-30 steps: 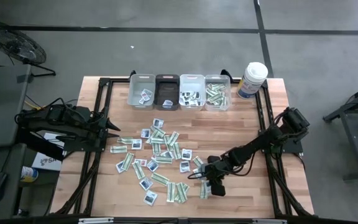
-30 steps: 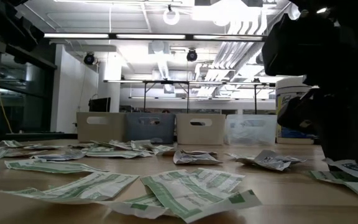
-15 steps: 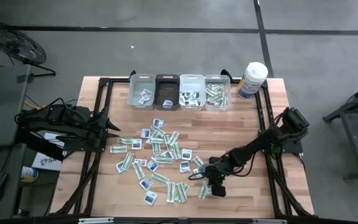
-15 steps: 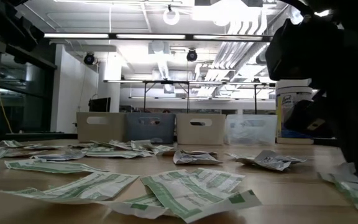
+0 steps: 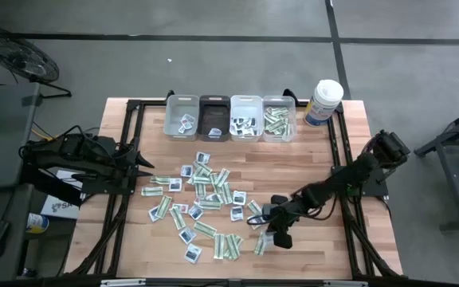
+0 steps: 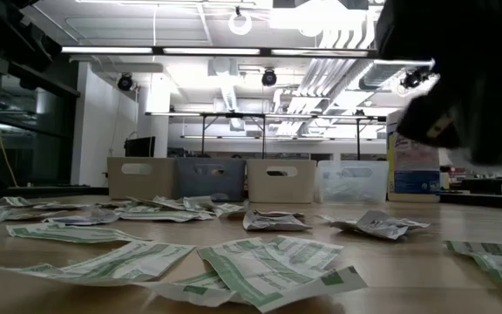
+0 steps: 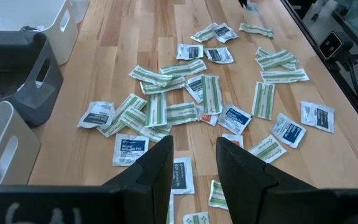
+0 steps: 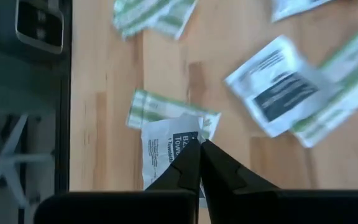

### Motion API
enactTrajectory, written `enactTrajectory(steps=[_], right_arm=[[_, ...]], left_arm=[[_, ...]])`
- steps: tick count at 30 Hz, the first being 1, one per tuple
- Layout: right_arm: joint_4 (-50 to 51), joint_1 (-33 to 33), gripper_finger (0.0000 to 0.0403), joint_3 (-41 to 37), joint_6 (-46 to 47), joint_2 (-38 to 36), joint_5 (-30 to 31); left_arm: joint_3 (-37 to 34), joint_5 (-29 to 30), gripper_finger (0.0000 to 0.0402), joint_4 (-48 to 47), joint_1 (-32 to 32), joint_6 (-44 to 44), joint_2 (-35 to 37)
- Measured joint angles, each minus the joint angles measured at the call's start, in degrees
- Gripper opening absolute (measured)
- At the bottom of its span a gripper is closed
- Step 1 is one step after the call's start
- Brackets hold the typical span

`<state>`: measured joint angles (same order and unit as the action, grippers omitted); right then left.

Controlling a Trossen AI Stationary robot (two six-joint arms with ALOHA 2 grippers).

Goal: Pick & Place First Aid Supplies
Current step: Put the black towelette pack into the white bin

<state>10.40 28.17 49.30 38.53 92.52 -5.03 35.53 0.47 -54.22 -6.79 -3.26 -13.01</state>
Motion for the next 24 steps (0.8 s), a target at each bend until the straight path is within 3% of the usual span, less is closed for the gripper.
enactTrajectory(steps=[12,24], right_arm=[[2.16,-4.02,0.0001,0.02,6.93,-6.45,12.07],[0.15,-15.94,0.0,0.07,10.09,-7.77,12.87]], left_arm=[[0.0,0.04,0.0119,0.02,0.0,0.01,0.01],[0.0,0.49,0.0119,0.03,0.01,0.01,0.0]])
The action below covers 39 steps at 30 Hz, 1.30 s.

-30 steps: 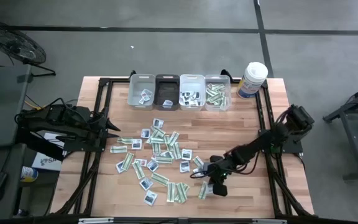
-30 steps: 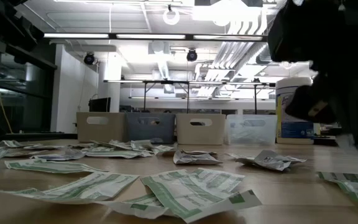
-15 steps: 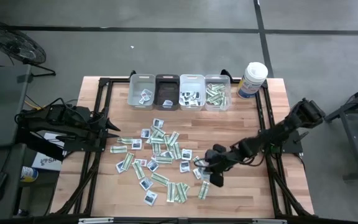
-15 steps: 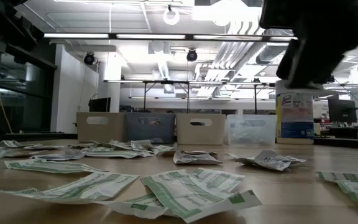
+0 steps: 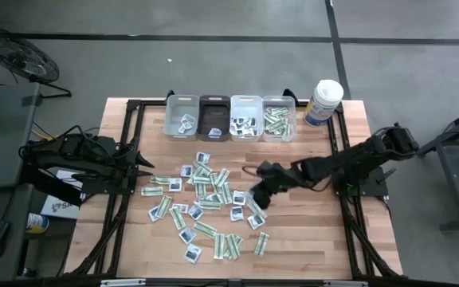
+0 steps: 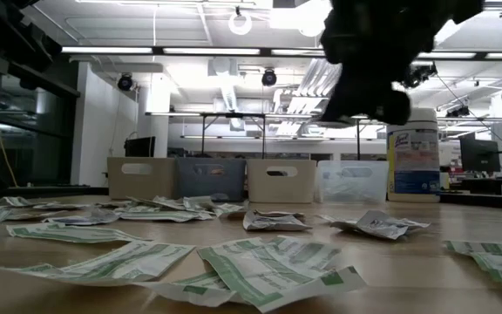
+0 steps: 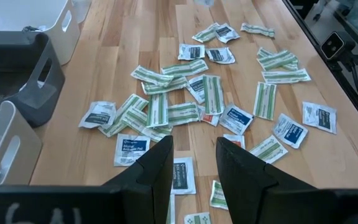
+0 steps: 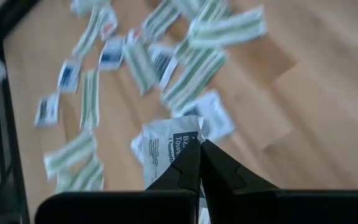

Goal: Pick & Place First Aid Supplies
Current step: Put the black towelette pack into the white bin

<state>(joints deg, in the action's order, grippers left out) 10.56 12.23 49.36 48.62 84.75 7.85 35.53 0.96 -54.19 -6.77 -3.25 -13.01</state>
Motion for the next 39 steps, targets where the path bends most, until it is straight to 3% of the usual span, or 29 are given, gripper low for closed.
enactTrajectory(steps=[13,21,29,39], right_arm=[[-11.93,-18.58,0.0,0.07,-2.6,-0.01,8.49],[-12.75,-29.09,0.0,0.07,-1.72,-0.02,10.14],[-13.73,-34.0,0.0,0.08,2.86,0.87,10.39],[-24.05,-37.23,0.0,0.08,2.97,9.54,6.83]], left_arm=[[0.0,0.21,0.0119,0.04,0.01,-0.04,-0.01],[0.0,1.17,0.0119,0.04,0.01,-1.56,-0.01],[0.0,4.93,0.0119,0.04,0.01,-3.02,-0.01],[0.0,7.19,0.0119,0.12,0.01,-3.04,0.01]])
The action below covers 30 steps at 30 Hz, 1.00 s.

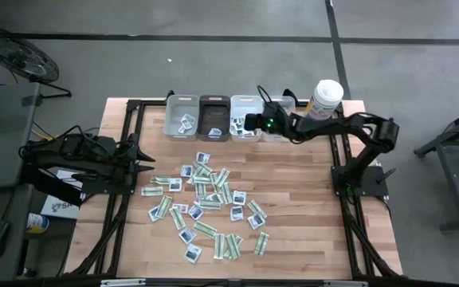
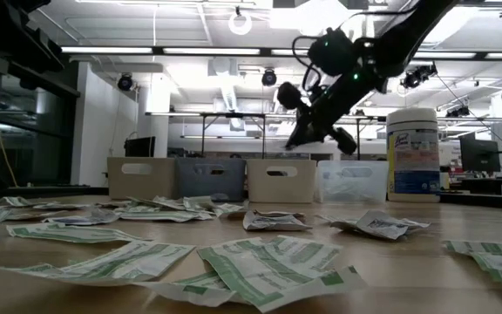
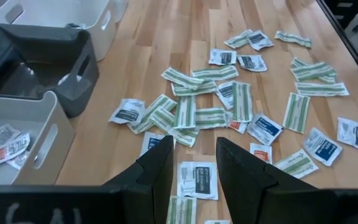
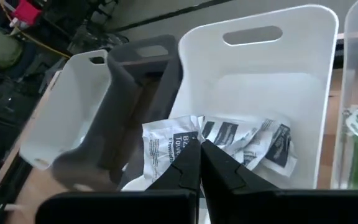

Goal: Pick & Place First Aid Supplies
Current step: Put the black towelette pack into the white bin

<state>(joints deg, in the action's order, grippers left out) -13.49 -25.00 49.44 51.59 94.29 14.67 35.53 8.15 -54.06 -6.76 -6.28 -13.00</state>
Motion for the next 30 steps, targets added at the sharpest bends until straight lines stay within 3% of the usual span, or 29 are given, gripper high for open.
enactTrajectory(steps=[12,23,30], right_arm=[[-1.39,-2.81,0.0005,0.01,0.58,2.98,-3.82],[-1.36,-2.79,0.0071,0.01,-0.61,2.98,-5.47],[-2.13,-2.79,0.0096,-0.01,-4.74,2.35,-10.2]], left_arm=[[0.0,0.43,0.0119,0.0,-0.02,-0.22,-0.01],[0.0,0.56,0.0119,0.0,-0.02,-0.23,0.0],[0.0,0.56,0.0119,-0.02,0.0,-0.24,-0.01]])
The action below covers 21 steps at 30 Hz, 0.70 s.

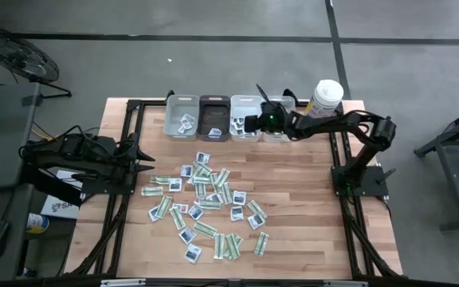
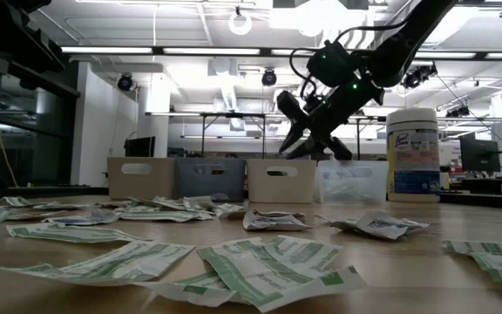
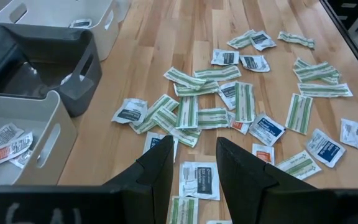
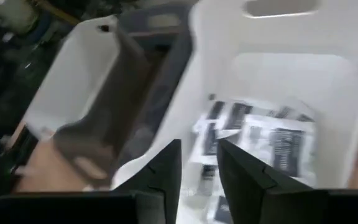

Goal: Pick & Place First Aid Supplies
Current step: Put the black towelette pack into the white bin

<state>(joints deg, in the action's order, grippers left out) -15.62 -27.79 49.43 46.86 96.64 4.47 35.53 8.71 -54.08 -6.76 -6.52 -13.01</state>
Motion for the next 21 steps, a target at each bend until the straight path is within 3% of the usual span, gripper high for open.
enactTrajectory(steps=[8,15,21], right_arm=[[-0.09,0.06,0.0098,0.0,-7.79,-4.11,-13.34],[2.41,2.37,0.0098,0.0,-7.81,-6.94,-26.66],[4.75,8.29,0.0098,0.0,-6.01,-7.15,-31.23]], left_arm=[[0.0,-0.1,0.0119,-0.04,0.0,0.0,0.02],[0.0,-0.43,0.0119,-0.05,-0.01,0.0,0.02],[0.0,-0.71,0.0119,-0.09,0.0,0.0,0.01]])
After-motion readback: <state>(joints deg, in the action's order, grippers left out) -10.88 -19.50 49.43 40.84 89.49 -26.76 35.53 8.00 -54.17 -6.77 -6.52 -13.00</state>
